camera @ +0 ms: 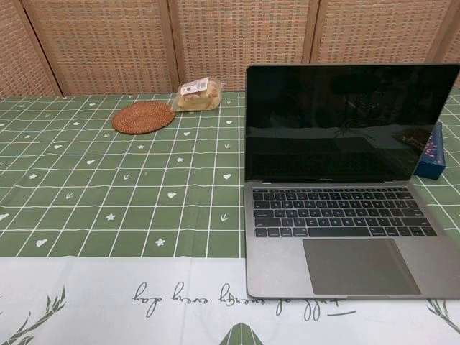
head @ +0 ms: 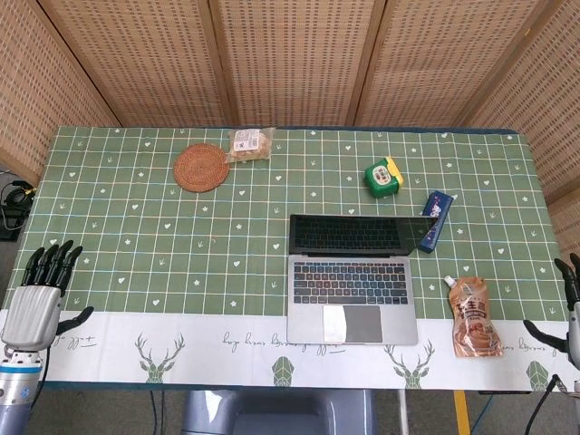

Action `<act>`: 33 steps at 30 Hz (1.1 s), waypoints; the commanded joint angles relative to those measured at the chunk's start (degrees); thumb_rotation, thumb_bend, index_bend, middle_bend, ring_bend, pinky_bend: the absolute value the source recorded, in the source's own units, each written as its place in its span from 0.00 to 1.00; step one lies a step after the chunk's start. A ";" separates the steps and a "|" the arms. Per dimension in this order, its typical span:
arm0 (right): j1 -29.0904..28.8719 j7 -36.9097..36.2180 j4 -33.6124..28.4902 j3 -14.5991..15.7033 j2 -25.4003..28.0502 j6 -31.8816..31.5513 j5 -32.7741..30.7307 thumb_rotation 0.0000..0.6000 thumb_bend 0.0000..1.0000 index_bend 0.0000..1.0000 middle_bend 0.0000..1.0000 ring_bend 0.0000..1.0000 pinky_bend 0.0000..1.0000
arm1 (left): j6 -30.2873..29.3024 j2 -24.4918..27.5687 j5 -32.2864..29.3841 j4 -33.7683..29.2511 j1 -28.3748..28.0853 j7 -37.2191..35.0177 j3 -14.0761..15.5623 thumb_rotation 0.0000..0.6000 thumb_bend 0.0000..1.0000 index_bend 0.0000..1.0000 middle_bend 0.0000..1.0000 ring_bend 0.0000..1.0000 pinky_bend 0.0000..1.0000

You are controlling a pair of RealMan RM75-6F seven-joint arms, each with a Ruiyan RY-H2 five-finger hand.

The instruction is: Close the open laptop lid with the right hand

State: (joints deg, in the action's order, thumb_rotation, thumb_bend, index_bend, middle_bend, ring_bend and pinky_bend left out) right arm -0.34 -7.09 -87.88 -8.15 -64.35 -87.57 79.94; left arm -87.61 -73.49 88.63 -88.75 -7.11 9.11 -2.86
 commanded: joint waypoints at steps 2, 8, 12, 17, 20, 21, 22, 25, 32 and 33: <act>0.07 -0.16 0.06 0.01 0.03 -0.09 0.00 1.00 0.19 0.11 0.00 0.00 0.04 | 0.14 0.16 -0.13 -0.13 -0.08 -0.12 -0.07 1.00 0.14 0.00 0.00 0.00 0.00; 0.33 -0.42 -0.34 0.11 0.36 -0.70 0.45 1.00 0.19 0.11 0.00 0.00 0.04 | 0.14 0.22 0.21 -0.24 -0.07 0.25 0.17 1.00 0.14 0.00 0.00 0.00 0.00; 0.42 -0.61 -0.84 0.12 0.57 -1.17 0.94 1.00 0.19 0.11 0.00 0.00 0.04 | -0.22 0.42 0.58 -0.55 -0.05 0.15 0.13 1.00 0.14 0.00 0.00 0.00 0.00; 0.27 -0.54 -1.19 0.16 0.70 -1.02 1.11 1.00 0.20 0.11 0.00 0.00 0.04 | -0.48 0.75 0.77 -0.81 0.04 -0.13 0.14 1.00 0.14 0.00 0.00 0.00 0.00; 0.21 -0.56 -1.35 0.08 0.76 -1.11 1.20 1.00 0.20 0.11 0.00 0.00 0.04 | -0.49 0.84 0.83 -0.89 0.07 -0.17 0.20 1.00 0.14 0.00 0.00 0.00 0.00; 0.19 -0.69 -1.46 -0.01 0.81 -1.24 1.26 1.00 0.20 0.11 0.00 0.00 0.04 | -0.46 0.90 0.77 -0.94 0.09 -0.20 0.20 1.00 0.14 0.00 0.00 0.00 0.00; 0.18 -0.82 -1.57 -0.13 0.81 -1.35 1.20 1.00 0.20 0.11 0.00 0.00 0.05 | -0.43 0.94 0.71 -0.98 0.09 -0.21 0.17 1.00 0.14 0.00 0.00 0.00 0.00; 0.01 -1.34 -2.06 -0.60 1.04 -1.29 0.81 1.00 0.22 0.12 0.01 0.00 0.08 | -0.38 1.12 0.52 -1.17 0.10 -0.31 0.08 1.00 0.14 0.00 0.00 0.00 0.00; -4.59 2.04 -11.14 -4.67 6.65 3.22 -1.15 1.00 0.43 0.18 0.08 0.03 0.14 | 0.58 1.47 -0.58 -1.29 -0.15 -0.90 -0.25 1.00 0.14 0.00 0.00 0.00 0.00; -5.39 2.95 -12.73 -5.22 7.43 4.05 -1.51 1.00 0.47 0.18 0.08 0.03 0.14 | 0.71 1.51 -0.61 -1.32 -0.20 -1.05 -0.25 1.00 0.14 0.00 0.00 0.00 0.00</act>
State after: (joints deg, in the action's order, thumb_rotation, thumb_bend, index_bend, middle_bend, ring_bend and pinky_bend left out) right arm -3.59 -6.35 -96.87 -11.69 -59.32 -85.79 79.50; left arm -86.98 -72.01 88.06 -90.05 -7.27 8.14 -3.11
